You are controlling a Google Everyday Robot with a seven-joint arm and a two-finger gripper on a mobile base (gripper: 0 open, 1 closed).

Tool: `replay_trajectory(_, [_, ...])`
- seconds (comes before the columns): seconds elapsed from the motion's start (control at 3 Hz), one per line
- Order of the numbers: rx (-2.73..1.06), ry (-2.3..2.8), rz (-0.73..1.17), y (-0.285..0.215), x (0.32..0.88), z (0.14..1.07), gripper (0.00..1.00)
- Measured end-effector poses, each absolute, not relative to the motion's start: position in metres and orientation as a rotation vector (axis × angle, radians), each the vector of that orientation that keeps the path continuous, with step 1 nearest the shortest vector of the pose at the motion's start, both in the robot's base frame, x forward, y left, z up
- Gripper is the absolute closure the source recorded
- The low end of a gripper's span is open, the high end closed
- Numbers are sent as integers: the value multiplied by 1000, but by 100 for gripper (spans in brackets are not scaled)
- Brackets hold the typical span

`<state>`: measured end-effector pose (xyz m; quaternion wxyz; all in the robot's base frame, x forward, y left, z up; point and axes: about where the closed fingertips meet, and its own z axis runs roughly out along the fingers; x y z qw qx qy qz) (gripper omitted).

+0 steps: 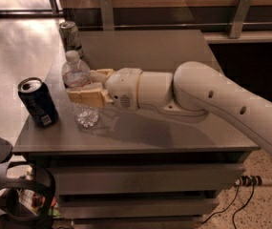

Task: Move water bottle near pepsi can

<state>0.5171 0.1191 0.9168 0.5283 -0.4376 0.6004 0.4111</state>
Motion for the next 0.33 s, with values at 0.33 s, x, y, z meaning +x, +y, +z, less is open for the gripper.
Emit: replay_trajectory(0.33, [-1049, 1432, 984, 121, 516, 917, 0])
